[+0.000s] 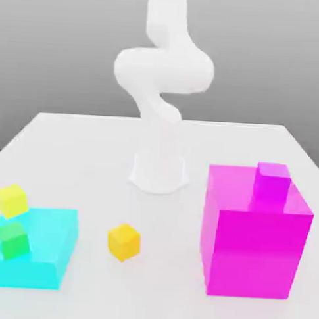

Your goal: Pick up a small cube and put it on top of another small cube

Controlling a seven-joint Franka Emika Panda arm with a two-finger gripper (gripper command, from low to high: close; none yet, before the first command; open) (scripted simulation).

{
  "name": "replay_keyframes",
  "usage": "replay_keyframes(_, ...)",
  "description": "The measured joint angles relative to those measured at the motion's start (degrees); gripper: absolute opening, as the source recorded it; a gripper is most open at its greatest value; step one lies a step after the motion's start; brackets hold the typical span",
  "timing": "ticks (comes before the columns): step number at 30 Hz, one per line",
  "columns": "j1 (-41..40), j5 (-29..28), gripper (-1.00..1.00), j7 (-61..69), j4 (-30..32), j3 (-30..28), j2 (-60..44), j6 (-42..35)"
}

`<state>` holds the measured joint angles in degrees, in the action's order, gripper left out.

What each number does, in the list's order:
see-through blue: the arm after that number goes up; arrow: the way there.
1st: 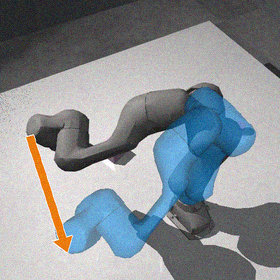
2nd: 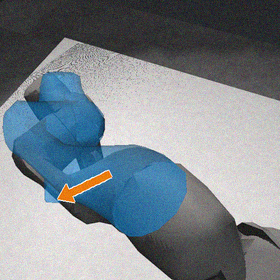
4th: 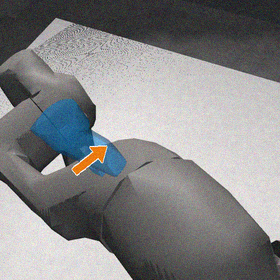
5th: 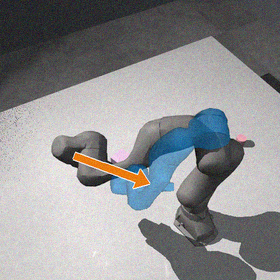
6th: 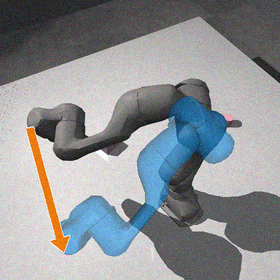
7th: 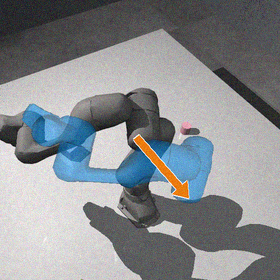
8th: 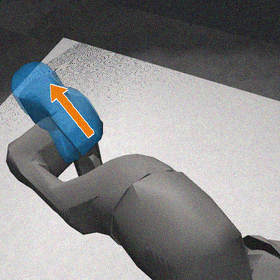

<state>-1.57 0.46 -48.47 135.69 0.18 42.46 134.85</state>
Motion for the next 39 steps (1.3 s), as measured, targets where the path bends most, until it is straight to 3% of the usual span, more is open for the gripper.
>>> replay_keyframes(17, -12.23, 0.97, 0.0, -26.21, 32.94, 2.57, -32.11, 27.86)
replay_keyframes(25, -11.6, 0.45, 0.0, -29.47, 32.95, 0.41, -54.11, 45.46)
replay_keyframes(26, -11.36, 0.42, -1.0, -29.52, 32.78, 0.18, -55.18, 46.35)
replay_keyframes(33, -11.41, 0.16, -1.0, -29.74, 32.82, 0.18, -54.95, 46.24)
replay_keyframes(39, -12.18, 0.68, -1.0, -29.33, 34.73, 1.08, -43.81, 36.99)
